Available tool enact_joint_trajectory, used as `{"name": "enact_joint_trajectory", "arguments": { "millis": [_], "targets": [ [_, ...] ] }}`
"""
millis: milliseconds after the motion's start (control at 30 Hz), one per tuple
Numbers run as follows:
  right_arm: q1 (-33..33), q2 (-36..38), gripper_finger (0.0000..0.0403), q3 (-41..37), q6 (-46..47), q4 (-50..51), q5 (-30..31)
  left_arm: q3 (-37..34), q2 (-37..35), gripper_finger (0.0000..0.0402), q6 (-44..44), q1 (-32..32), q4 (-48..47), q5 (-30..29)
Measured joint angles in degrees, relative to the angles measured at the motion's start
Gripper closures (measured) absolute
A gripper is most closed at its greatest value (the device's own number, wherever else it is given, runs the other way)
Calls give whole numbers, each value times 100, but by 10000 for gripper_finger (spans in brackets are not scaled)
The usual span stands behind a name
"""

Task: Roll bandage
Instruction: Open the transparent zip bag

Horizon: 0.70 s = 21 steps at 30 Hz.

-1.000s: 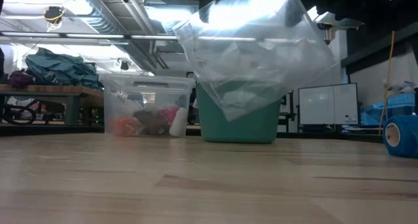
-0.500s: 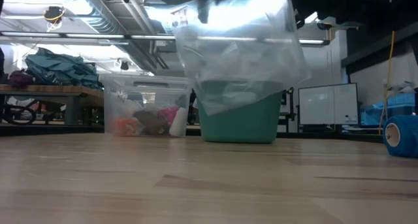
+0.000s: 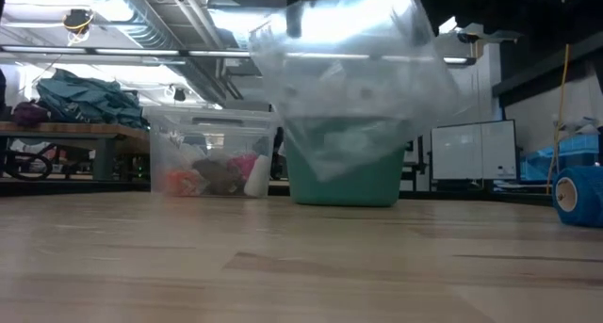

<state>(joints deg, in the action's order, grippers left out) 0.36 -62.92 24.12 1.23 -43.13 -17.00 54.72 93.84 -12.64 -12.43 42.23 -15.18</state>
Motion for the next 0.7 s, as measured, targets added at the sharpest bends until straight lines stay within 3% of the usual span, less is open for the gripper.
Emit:
{"name": "enact_joint_trajectory", "arguments": {
  "millis": [133, 267, 700],
  "targets": [
    [2, 0, 378, -1, 0, 7, 5, 0, -7, 273, 21, 1, 260, -2],
    [4, 0, 378, -2, -2, -26, 90, 0, -7, 253, 155, 55, 383, -8],
    [4, 0, 377, 0, -22, -31, 149, 0, -9, 282, -90, 369, 394, -41]
  ]
}}
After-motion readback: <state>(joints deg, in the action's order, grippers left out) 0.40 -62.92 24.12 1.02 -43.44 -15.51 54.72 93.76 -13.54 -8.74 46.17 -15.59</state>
